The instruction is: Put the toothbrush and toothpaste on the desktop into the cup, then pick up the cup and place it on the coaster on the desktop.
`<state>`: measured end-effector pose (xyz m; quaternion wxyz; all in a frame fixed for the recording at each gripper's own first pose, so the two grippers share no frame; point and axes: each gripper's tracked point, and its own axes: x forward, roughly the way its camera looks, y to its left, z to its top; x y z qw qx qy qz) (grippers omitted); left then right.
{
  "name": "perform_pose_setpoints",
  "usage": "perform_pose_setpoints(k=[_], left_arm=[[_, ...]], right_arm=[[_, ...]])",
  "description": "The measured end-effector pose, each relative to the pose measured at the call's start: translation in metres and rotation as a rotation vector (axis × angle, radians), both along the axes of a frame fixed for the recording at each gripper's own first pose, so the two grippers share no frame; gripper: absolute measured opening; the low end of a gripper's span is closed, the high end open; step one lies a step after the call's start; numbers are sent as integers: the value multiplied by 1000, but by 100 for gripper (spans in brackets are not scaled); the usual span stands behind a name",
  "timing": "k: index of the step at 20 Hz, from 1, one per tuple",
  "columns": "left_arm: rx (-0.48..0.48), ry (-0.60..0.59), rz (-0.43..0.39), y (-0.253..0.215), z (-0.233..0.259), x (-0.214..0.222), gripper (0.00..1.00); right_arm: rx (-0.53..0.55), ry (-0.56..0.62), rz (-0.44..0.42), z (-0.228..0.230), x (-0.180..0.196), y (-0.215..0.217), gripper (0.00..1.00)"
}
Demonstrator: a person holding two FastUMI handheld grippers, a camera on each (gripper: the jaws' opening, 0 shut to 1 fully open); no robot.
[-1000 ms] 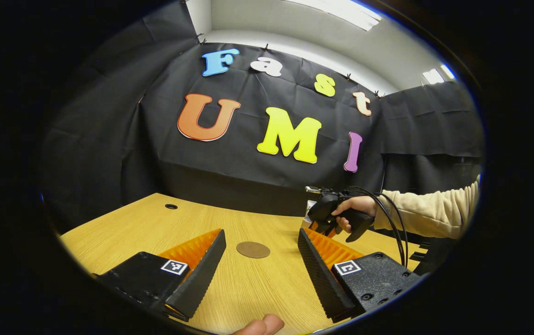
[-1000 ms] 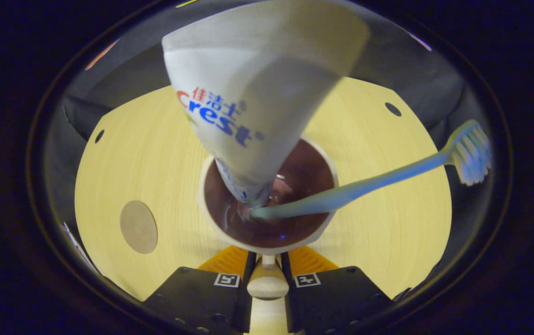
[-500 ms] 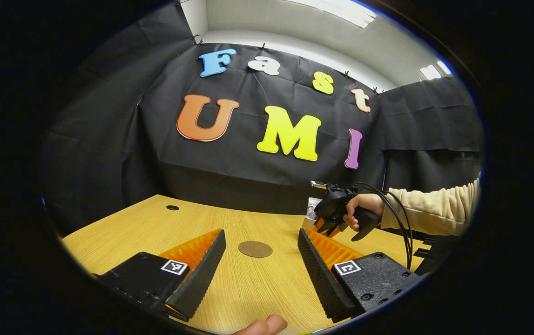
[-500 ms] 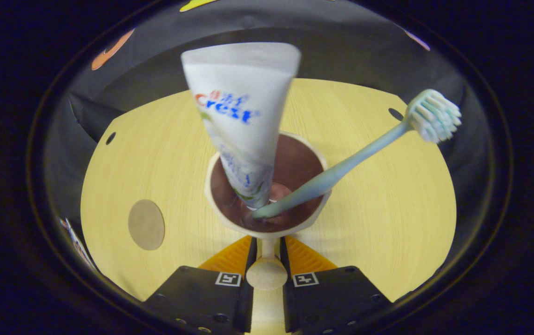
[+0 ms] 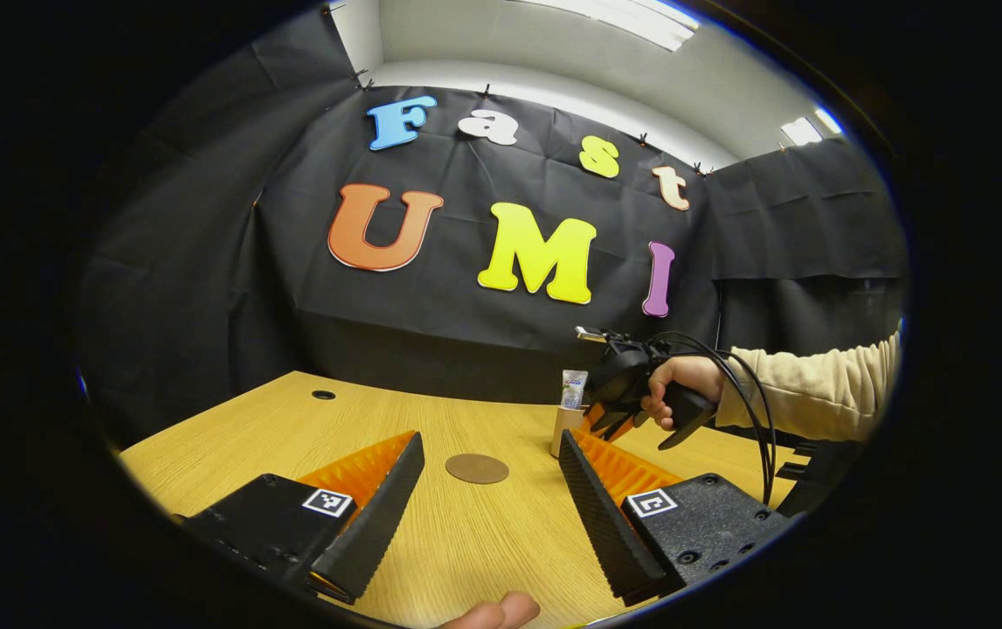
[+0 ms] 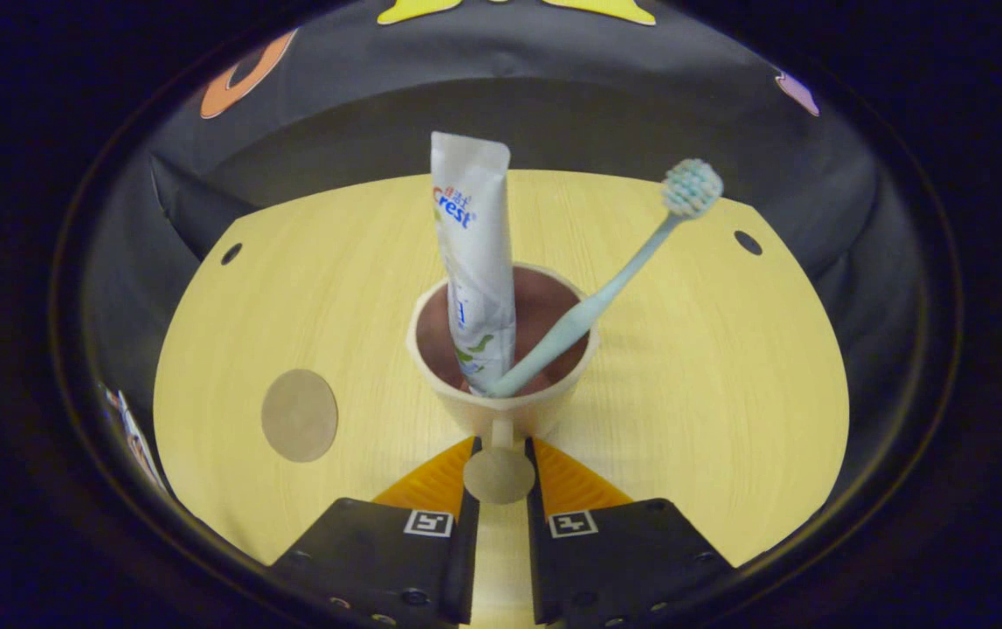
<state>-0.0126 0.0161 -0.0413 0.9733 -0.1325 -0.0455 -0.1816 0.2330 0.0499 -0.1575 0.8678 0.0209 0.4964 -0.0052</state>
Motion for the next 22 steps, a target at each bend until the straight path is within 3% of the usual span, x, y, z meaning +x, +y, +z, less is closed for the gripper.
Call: perform_pose_setpoints(k=[11, 15, 17, 22], left_arm=[[-5, 3, -13, -6, -2, -3, 98], [-15, 10, -23, -7, -2, -1, 98], [-20, 18, -24, -6, -3, 0, 98], [-41, 43, -29, -5, -9, 4, 98]], right_arm=[[-9, 48, -13, -13, -6, 1, 21], [-45, 95, -18, -21, -10, -5, 30], [-8, 117, -38, -20, -10, 0, 46], [-21, 125, -41, -3, 2, 2, 49]])
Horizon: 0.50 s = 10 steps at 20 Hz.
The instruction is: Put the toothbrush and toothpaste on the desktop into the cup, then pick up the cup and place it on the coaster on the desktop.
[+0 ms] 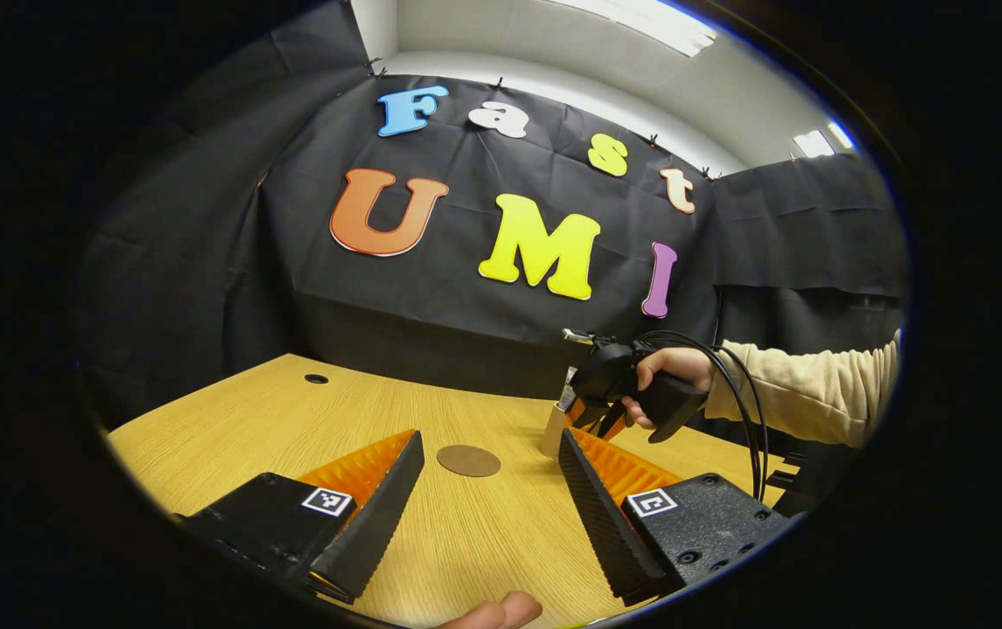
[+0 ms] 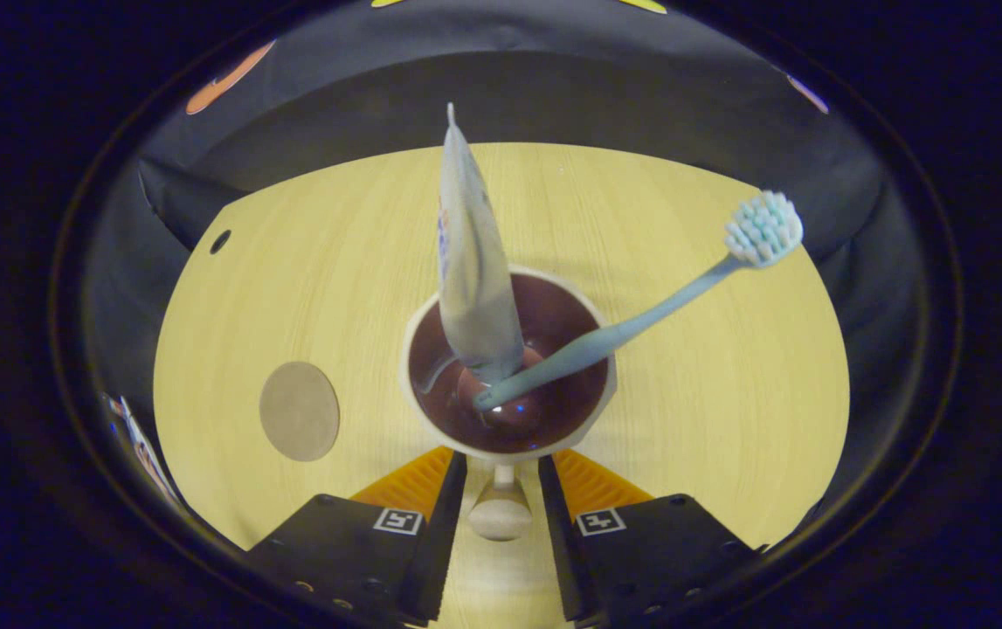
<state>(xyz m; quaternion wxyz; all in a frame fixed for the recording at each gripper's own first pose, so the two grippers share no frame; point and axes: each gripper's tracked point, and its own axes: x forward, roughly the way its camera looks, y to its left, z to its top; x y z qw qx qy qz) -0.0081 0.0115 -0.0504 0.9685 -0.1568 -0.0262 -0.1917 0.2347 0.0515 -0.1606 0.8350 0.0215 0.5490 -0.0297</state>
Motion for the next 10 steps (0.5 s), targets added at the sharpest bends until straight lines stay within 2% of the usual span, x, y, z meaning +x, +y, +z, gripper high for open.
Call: perform_pose_setpoints(k=[1, 3, 4, 7, 8, 10], left_arm=[[-2, 1, 0, 0, 0, 2, 98], [-1, -4, -1, 1, 1, 3, 98], [0, -10, -2, 2, 2, 4, 98], [11, -11, -1, 3, -1, 6, 98], [10, -10, -2, 3, -2, 5, 98], [6, -11, -5, 3, -1, 6, 98]], right_arm=[[-4, 12, -6, -1, 2, 0, 46], [-5, 35, -26, -4, 5, -2, 49], [-3, 48, -33, -6, 5, -3, 46], [5, 80, -57, -9, 5, -2, 47], [-4, 84, -56, -13, 5, -2, 39], [-19, 78, -57, -8, 8, -1, 36]])
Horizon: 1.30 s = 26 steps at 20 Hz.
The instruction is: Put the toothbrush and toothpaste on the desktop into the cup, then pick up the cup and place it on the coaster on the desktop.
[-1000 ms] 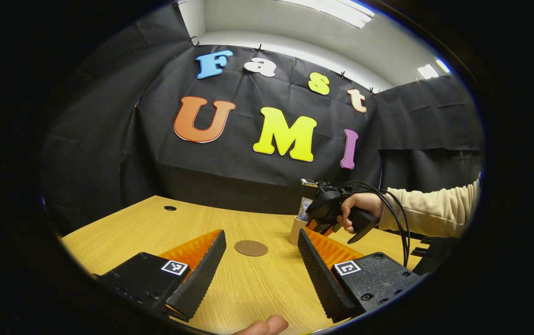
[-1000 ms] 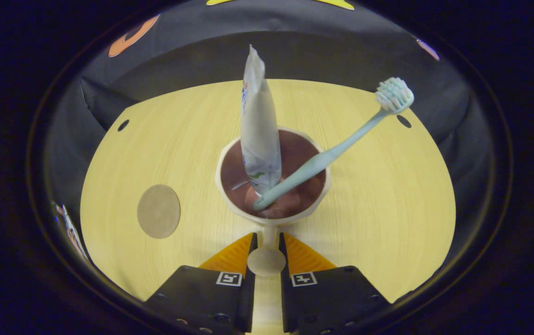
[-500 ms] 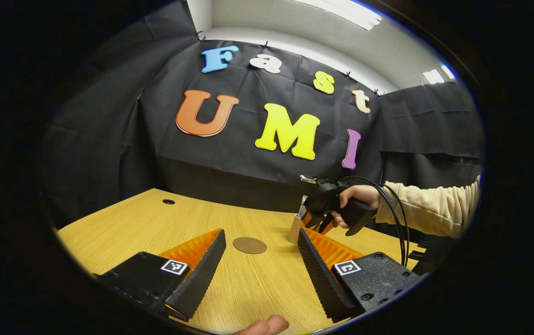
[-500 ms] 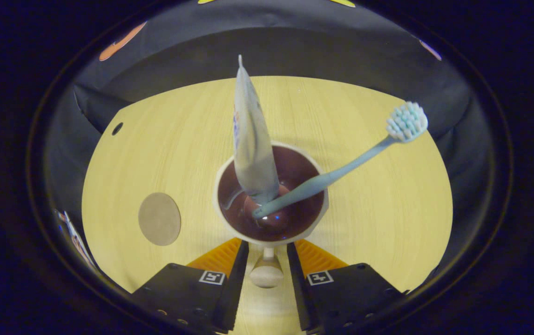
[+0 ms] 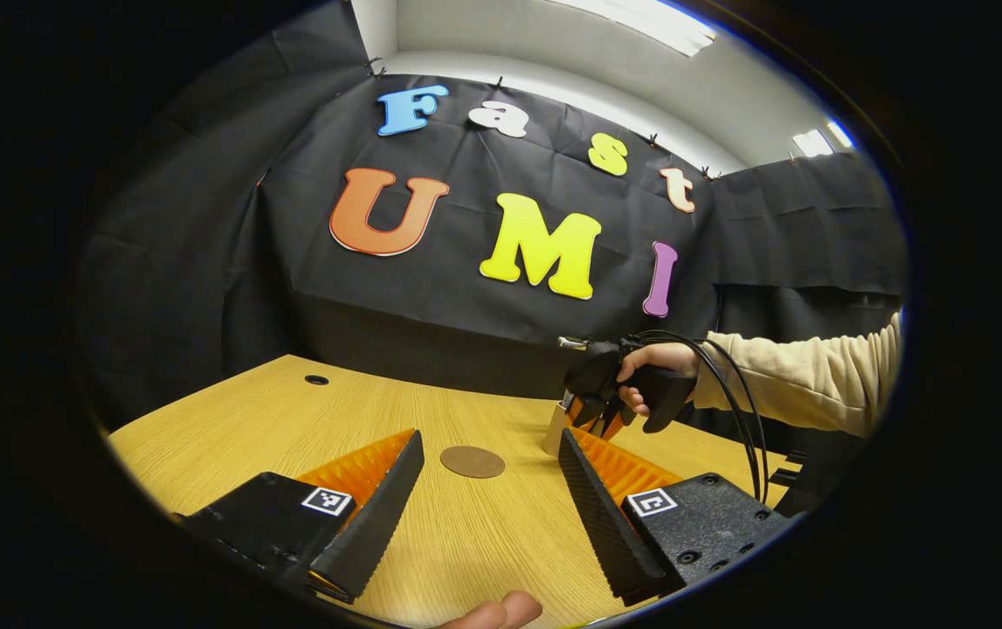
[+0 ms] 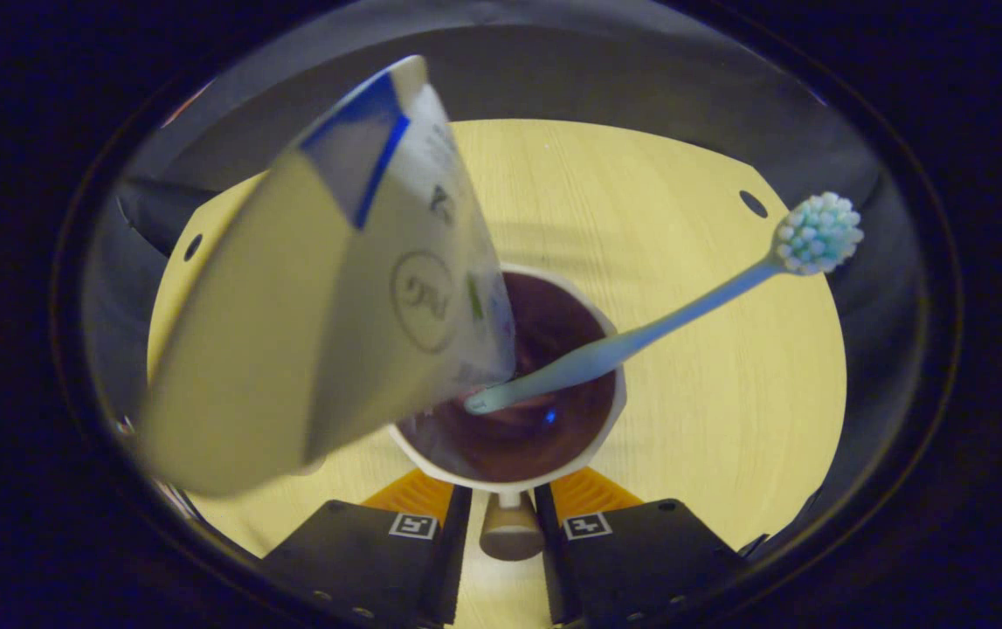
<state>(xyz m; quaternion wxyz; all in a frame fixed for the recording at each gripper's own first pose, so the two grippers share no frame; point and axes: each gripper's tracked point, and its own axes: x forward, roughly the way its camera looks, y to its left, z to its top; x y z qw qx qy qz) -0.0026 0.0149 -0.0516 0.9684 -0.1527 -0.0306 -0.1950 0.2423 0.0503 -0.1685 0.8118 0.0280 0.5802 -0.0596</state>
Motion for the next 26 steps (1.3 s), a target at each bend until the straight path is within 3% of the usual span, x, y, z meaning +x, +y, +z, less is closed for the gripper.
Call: perform_pose_setpoints(k=[3, 18, 26], left_arm=[[-4, -3, 3, 2, -1, 1, 98], [-3, -8, 10, 6, -2, -3, 98], [10, -33, 30, 15, 2, -15, 98]], right_arm=[[-2, -4, 6, 2, 2, 1, 28], [12, -70, 69, 5, 1, 4, 26], [19, -79, 202, 5, 3, 12, 25]])
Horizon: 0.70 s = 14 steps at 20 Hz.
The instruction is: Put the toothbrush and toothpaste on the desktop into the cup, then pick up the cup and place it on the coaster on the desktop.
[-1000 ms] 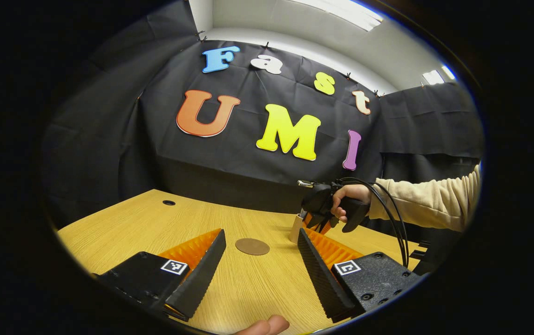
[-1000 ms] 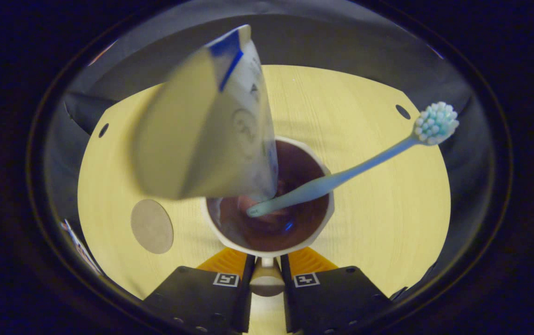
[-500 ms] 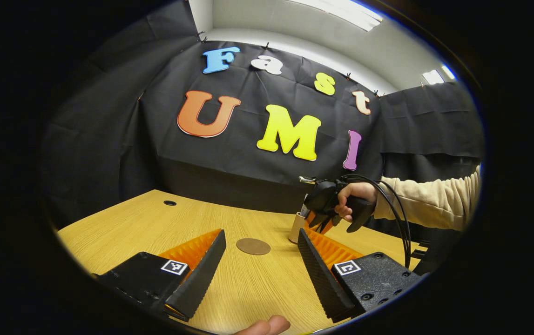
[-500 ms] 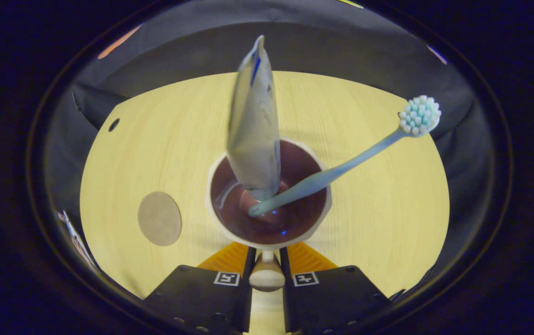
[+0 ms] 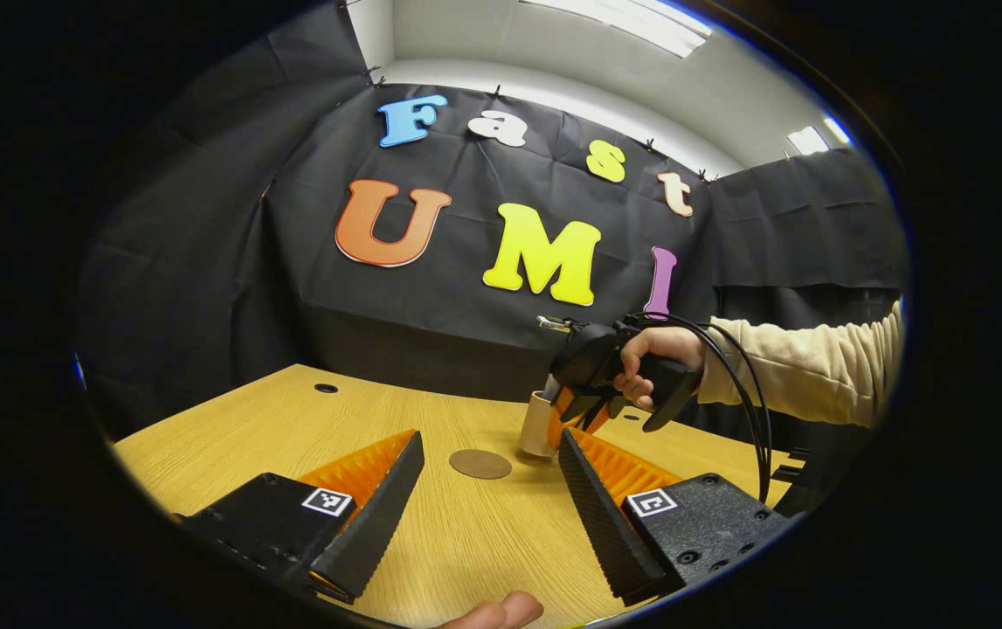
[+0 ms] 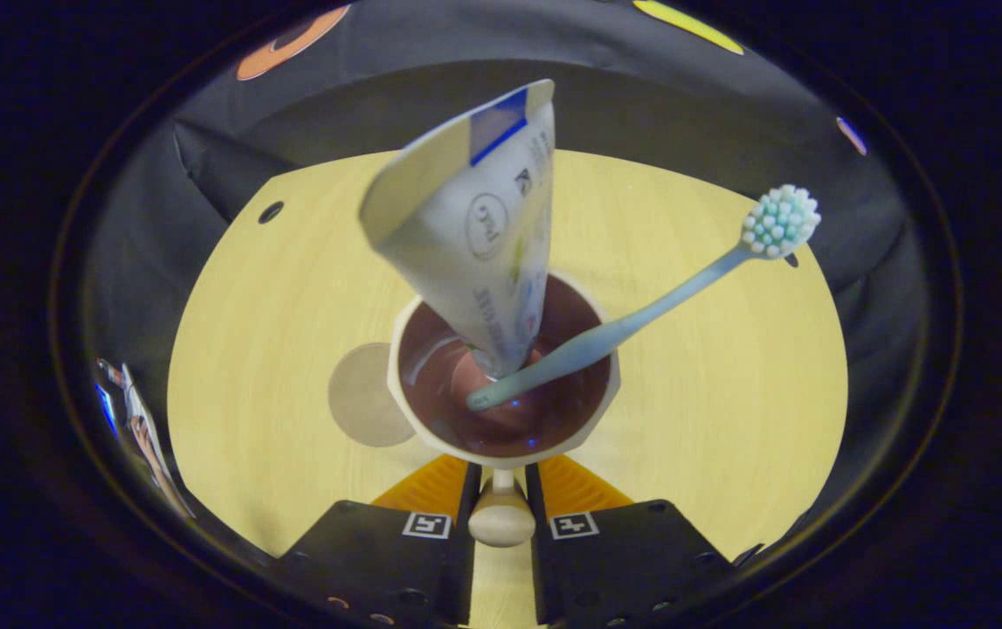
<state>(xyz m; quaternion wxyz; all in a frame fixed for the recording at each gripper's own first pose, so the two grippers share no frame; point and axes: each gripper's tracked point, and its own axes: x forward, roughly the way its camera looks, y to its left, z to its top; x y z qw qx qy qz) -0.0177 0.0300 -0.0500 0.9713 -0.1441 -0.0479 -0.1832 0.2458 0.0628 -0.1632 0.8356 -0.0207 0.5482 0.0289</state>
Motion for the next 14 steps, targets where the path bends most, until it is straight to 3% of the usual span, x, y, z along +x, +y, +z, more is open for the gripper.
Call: perform_pose_setpoints(k=[7, 14], left_arm=[[0, 15, 30, 18, -8, -9, 98], [-27, 41, 47, 23, -12, -7, 98]], right_arm=[[-42, -20, 117, -2, -2, 2, 25], [-38, 23, 155, -11, -10, 14, 24]])
